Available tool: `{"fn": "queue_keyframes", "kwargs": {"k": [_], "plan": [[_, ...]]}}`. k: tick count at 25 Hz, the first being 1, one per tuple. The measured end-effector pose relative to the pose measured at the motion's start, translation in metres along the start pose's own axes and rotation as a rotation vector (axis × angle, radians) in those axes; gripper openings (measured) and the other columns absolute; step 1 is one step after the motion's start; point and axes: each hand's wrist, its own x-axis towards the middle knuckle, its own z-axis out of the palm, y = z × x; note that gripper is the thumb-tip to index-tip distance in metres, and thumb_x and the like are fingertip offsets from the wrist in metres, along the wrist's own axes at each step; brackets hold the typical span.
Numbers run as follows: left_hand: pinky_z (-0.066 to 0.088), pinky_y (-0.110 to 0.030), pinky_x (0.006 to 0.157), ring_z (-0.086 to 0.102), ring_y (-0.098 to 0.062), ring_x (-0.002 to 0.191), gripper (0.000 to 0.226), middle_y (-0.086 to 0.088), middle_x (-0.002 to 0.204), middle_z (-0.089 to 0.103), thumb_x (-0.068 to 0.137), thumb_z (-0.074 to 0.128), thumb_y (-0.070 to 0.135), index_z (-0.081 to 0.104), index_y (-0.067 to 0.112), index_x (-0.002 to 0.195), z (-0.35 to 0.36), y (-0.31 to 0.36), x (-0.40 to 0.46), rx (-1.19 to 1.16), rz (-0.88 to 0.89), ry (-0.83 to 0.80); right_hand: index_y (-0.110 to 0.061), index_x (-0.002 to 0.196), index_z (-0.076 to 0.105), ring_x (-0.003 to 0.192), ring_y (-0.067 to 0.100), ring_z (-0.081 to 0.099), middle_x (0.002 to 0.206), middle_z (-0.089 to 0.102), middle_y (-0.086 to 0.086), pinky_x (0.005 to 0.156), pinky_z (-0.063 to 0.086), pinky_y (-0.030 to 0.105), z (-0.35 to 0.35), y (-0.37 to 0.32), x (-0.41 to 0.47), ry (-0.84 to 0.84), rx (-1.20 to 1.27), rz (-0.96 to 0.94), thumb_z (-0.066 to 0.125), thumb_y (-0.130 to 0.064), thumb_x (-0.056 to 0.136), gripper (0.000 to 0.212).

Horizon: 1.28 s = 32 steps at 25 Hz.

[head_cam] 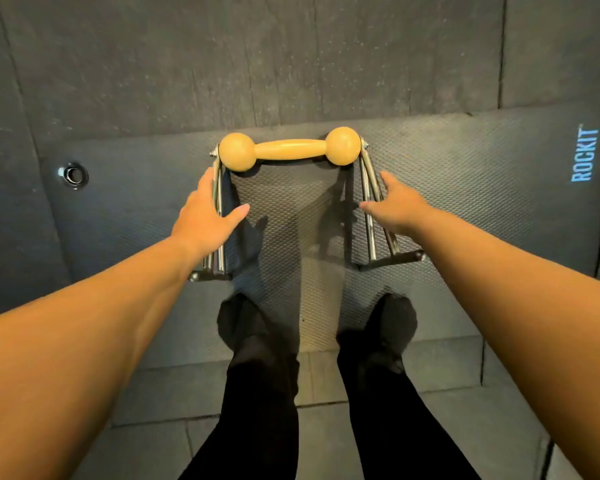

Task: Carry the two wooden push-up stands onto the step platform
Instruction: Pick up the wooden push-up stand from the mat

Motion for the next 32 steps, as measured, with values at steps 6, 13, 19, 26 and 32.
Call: {"fn": "queue_keyframes", "kwargs": {"k": [6, 13, 19, 26, 32], "plan": [[0.059, -0.038, 0.067, 0.072, -0.031, 0.097, 0.103, -0.008, 0.143, 0.050, 0.089, 0.075, 0.048, 0.003, 0.038, 0.162, 0.020, -0.016, 0.008, -0.151, -0.280, -0.004, -0.030, 0.164, -0.007, 0.141, 0.041, 0.043, 0.166, 0.028, 0.009, 0.098, 0.050, 0.039, 0.019, 0.006, 0.008, -0.112, 0.139, 0.053, 0.075, -0.036, 0.091, 0.109], [0.057, -0.055, 0.089, 0.063, -0.038, 0.110, 0.083, -0.017, 0.131, 0.059, 0.094, 0.064, 0.054, 0.023, 0.019, 0.157, 0.022, -0.004, 0.008, -0.032, -0.330, 0.091, -0.026, 0.161, 0.012, 0.109, 0.034, 0.059, 0.154, 0.042, 0.017, 0.088, 0.057, 0.050, 0.016, 0.010, -0.002, -0.067, 0.257, 0.093, 0.071, -0.031, 0.094, 0.089], [0.040, -0.034, 0.056, 0.058, -0.024, 0.072, 0.038, -0.006, 0.086, 0.062, 0.097, 0.061, 0.046, 0.051, 0.015, 0.115, 0.004, 0.044, -0.015, -0.134, -0.263, 0.219, -0.027, 0.157, 0.023, 0.103, 0.032, 0.059, 0.135, 0.050, 0.006, 0.075, 0.059, 0.049, -0.026, 0.007, -0.040, 0.053, 0.308, 0.028, 0.068, -0.035, 0.096, 0.076], [0.037, -0.033, 0.052, 0.051, -0.020, 0.055, 0.030, -0.004, 0.068, 0.055, 0.094, 0.062, 0.047, 0.051, 0.021, 0.084, -0.081, 0.145, -0.070, -0.351, -0.115, 0.446, -0.022, 0.120, 0.047, 0.042, 0.013, 0.035, 0.067, 0.042, 0.004, 0.043, 0.033, 0.029, -0.145, -0.037, -0.115, -0.008, 0.727, -0.091, 0.055, -0.016, 0.101, 0.022], [0.042, -0.040, 0.061, 0.052, -0.025, 0.063, 0.027, -0.002, 0.068, 0.054, 0.089, 0.066, 0.049, 0.060, 0.023, 0.085, -0.196, 0.277, -0.148, -0.560, 0.060, 0.609, -0.023, 0.118, 0.049, 0.042, 0.014, 0.027, 0.067, 0.039, 0.003, 0.041, 0.026, 0.025, -0.297, -0.116, -0.235, 0.108, 0.830, -0.287, 0.050, -0.016, 0.103, 0.017]]}}
